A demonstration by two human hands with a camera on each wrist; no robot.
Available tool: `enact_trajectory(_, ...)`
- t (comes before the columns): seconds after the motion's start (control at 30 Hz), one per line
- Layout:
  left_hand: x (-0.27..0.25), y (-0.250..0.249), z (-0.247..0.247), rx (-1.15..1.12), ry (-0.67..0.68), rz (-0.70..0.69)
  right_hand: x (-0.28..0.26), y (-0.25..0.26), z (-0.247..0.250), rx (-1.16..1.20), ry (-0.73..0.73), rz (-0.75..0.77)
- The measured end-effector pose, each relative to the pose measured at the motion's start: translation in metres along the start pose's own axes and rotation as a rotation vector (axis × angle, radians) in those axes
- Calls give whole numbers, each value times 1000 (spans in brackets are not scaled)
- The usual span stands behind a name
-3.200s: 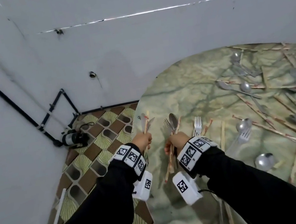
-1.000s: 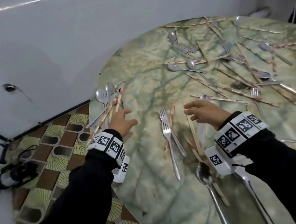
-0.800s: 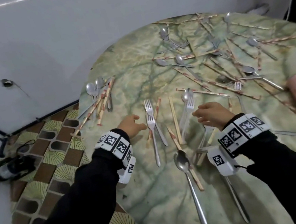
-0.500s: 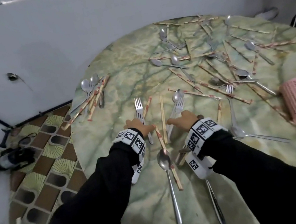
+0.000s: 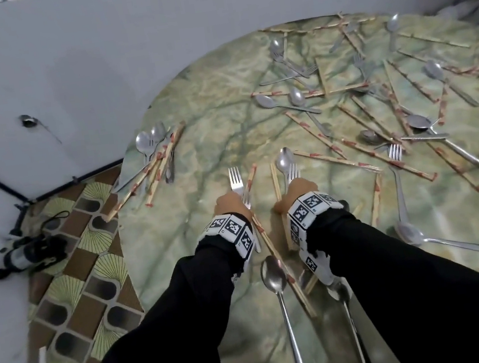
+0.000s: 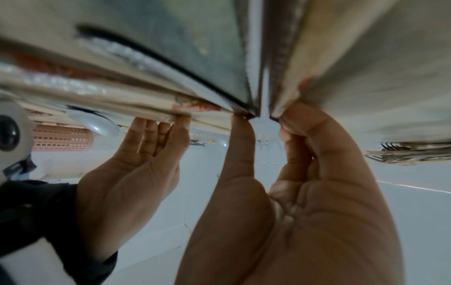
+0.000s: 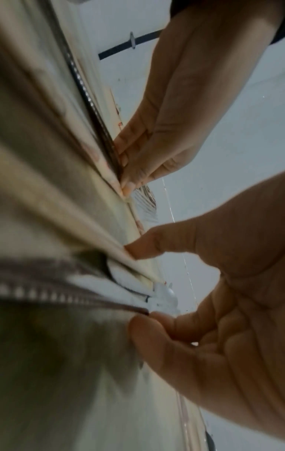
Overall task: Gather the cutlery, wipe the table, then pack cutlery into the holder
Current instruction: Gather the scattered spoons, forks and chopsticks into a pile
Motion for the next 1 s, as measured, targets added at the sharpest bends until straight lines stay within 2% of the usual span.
enact_trajectory(0.27,1,-2,0,-6,63,-31,1,14,-9,112,37,13)
enact_trajectory(0.5,-2,-7,5,-26,56,-55,1,14,-13,88,59,53)
enact_trajectory(0.77,5,4,8,-169,55,19,-4,18,-13,2,49,144)
enact_trajectory(1.0,7,1,2,-155,49,4,-4,15,-12,-17,65,120)
Point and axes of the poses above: each hand's wrist, its own x-axis towards the middle knuckle, its own z-axis out of the back of the hand, y = z × x, the point moved 6 cm from there along x, towards the middle knuckle, and after that the axes turned 11 degrees about -z, right-handed, at the moved point
